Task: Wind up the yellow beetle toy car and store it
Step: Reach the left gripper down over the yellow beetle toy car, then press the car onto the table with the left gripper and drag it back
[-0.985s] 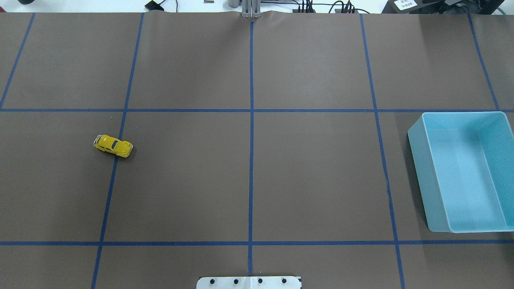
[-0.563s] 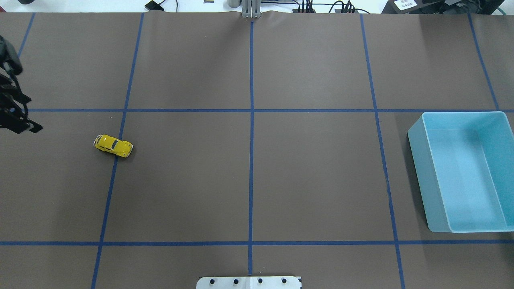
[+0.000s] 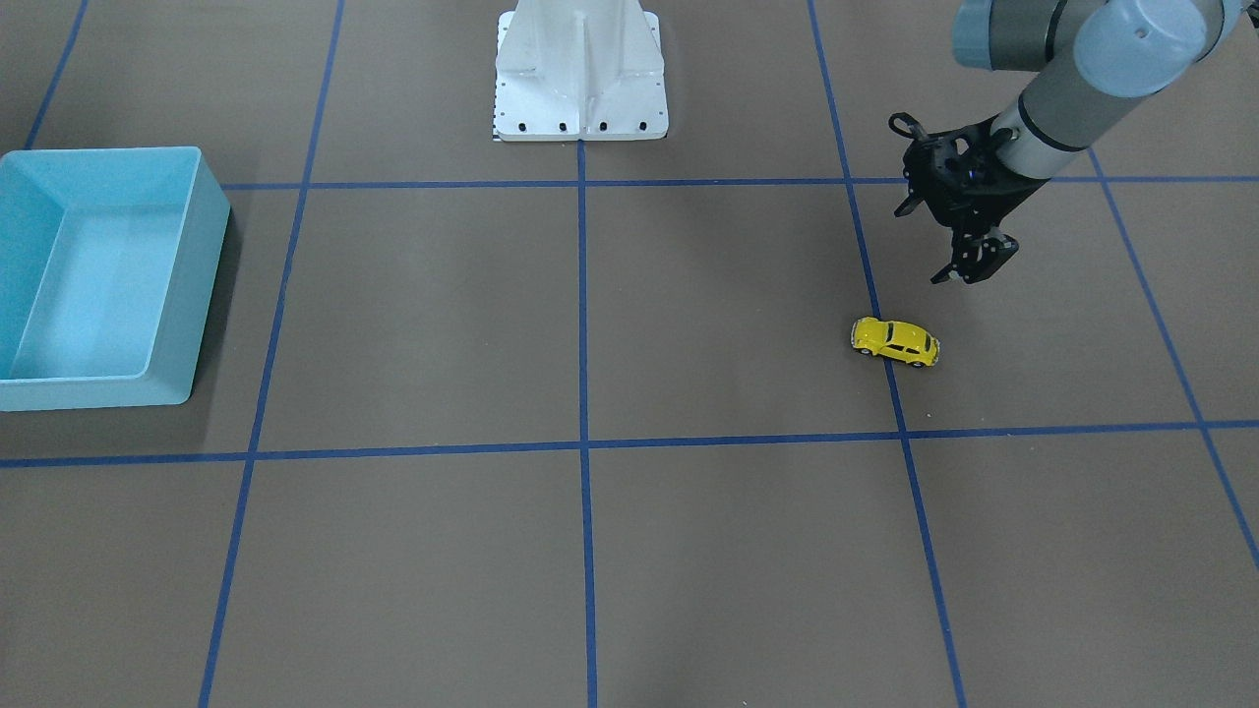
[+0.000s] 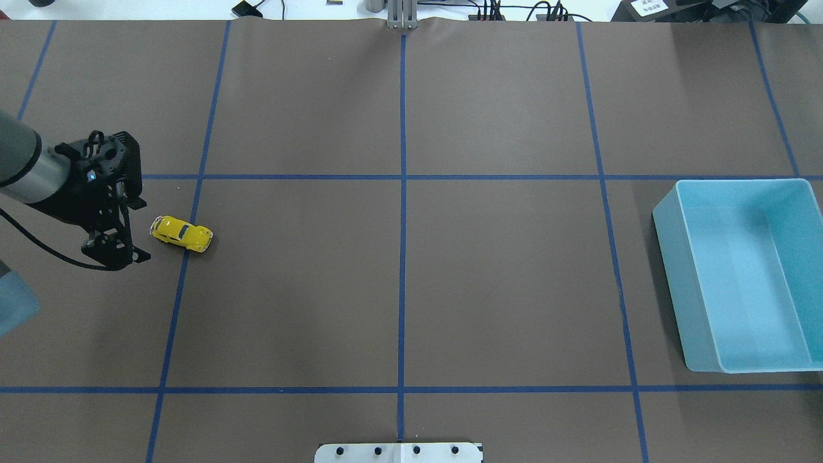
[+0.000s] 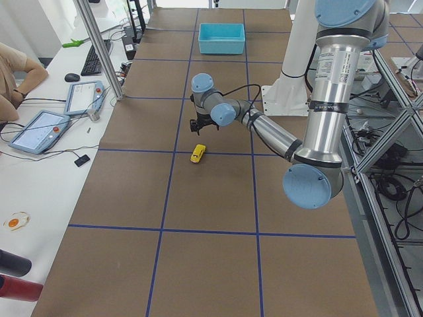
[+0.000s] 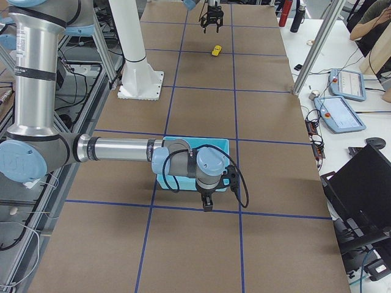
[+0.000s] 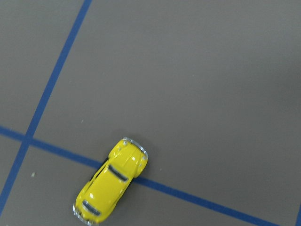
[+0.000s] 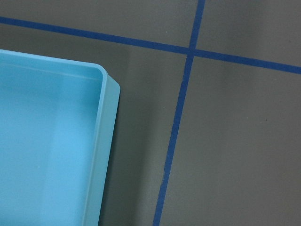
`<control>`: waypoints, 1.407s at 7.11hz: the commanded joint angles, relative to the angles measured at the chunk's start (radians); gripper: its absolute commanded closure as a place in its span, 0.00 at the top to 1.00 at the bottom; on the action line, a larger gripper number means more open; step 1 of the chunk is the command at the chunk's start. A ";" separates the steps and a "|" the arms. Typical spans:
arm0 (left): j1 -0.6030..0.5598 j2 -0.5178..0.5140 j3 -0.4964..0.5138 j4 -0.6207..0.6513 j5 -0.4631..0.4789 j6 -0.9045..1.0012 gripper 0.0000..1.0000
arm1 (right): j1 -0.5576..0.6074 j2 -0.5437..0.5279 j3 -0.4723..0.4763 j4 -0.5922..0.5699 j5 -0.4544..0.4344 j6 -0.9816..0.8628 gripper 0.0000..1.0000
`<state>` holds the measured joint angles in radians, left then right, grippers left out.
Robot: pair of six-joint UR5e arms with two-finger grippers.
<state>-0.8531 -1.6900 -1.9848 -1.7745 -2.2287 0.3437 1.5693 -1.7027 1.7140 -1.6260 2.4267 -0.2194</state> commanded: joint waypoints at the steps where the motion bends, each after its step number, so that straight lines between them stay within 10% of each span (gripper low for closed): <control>1: 0.058 0.001 0.004 -0.045 0.095 0.166 1.00 | 0.000 0.002 -0.002 0.000 0.000 0.000 1.00; 10: 0.074 -0.155 0.257 0.058 0.207 0.520 1.00 | 0.005 0.000 -0.005 -0.002 0.000 0.000 1.00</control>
<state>-0.7630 -1.8153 -1.7662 -1.7101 -2.0365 0.8605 1.5738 -1.7027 1.7089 -1.6271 2.4267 -0.2194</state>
